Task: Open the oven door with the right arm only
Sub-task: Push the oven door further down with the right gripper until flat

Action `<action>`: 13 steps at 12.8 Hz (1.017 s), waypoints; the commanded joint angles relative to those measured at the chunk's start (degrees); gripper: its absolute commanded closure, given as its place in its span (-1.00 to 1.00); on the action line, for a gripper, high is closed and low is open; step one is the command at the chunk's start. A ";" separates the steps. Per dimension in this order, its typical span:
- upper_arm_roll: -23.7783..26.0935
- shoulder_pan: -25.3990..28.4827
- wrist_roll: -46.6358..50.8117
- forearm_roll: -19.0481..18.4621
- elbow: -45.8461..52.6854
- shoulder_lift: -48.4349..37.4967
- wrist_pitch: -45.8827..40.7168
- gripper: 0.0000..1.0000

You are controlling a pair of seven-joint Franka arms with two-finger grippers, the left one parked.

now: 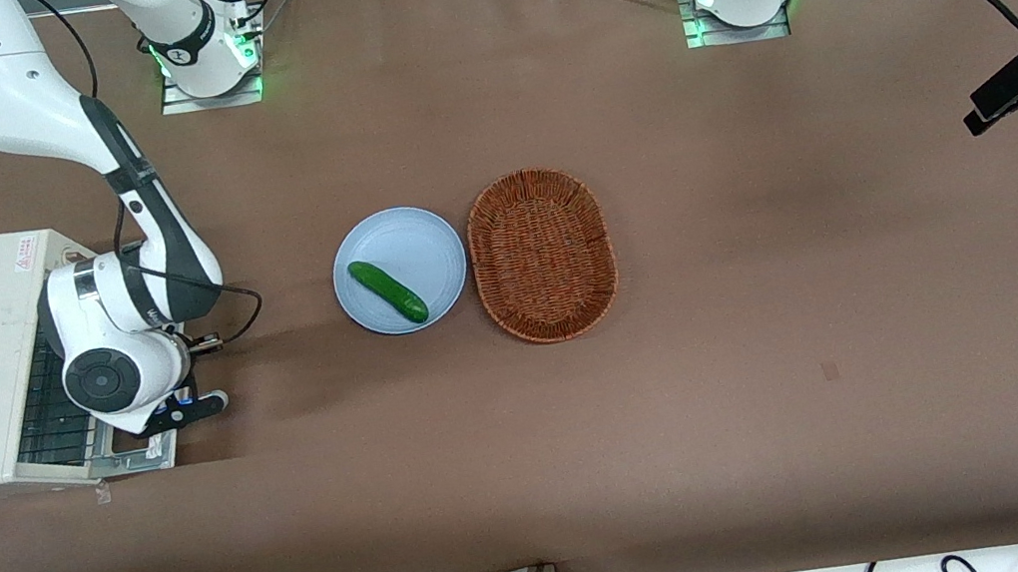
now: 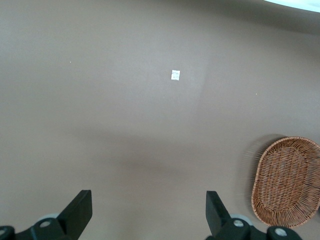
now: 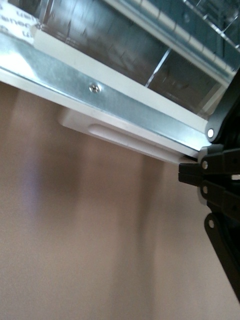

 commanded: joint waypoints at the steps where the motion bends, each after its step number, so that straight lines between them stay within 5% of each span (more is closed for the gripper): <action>1: -3.02 -3.29 -2.07 -4.48 1.03 3.22 4.82 1.00; 8: -3.02 -3.29 -1.90 -0.88 0.95 5.25 6.50 1.00; 13: -2.94 -1.72 2.40 6.60 1.03 4.99 5.62 1.00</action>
